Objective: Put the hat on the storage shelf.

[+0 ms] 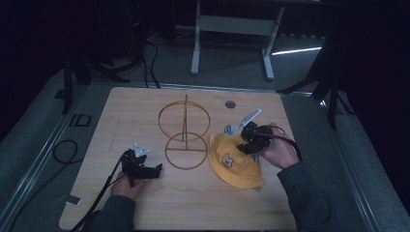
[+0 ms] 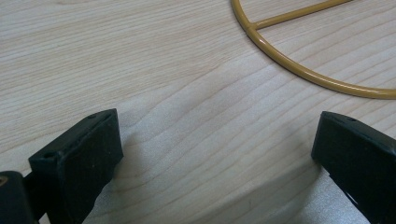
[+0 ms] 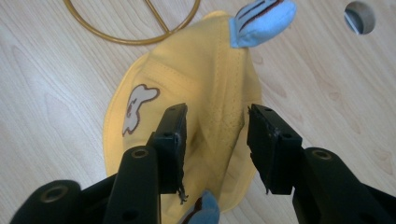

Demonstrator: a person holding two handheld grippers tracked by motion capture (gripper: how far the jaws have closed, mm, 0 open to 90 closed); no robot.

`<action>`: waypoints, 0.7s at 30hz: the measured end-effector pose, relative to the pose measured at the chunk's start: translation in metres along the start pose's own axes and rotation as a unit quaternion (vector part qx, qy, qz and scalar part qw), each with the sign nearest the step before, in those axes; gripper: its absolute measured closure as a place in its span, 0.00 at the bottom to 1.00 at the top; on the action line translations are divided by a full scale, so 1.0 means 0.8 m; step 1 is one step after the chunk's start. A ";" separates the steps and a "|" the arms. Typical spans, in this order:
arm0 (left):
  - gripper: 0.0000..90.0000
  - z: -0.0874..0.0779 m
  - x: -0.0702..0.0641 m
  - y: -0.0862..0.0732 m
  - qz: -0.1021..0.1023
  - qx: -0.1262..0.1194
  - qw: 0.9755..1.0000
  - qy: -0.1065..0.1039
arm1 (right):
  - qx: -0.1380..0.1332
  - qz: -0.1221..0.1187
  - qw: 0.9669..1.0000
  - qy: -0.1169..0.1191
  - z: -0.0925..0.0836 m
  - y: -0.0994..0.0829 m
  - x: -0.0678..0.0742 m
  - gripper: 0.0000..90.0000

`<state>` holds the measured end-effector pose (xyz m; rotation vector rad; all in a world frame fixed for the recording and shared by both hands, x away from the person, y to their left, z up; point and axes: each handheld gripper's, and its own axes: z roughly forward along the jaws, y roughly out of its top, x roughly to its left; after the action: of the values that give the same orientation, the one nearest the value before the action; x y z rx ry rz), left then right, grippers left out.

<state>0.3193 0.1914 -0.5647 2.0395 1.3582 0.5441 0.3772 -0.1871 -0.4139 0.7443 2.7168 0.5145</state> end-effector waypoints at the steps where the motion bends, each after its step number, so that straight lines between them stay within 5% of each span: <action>1: 0.02 0.000 0.000 0.000 0.000 0.000 1.000 0.000 | 0.004 0.001 1.000 0.003 0.003 0.001 -0.001 0.63; 13: 0.02 0.000 0.000 0.000 0.000 -0.001 1.000 0.000 | 0.046 0.015 0.998 0.041 0.026 0.011 -0.011 0.65; 21: 0.02 0.000 0.000 0.000 0.000 -0.001 1.000 0.000 | 0.059 0.012 0.997 0.042 0.030 0.013 -0.010 0.82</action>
<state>0.3193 0.1913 -0.5648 2.0386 1.3580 0.5453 0.3966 -0.1767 -0.4299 0.8019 2.8414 0.4012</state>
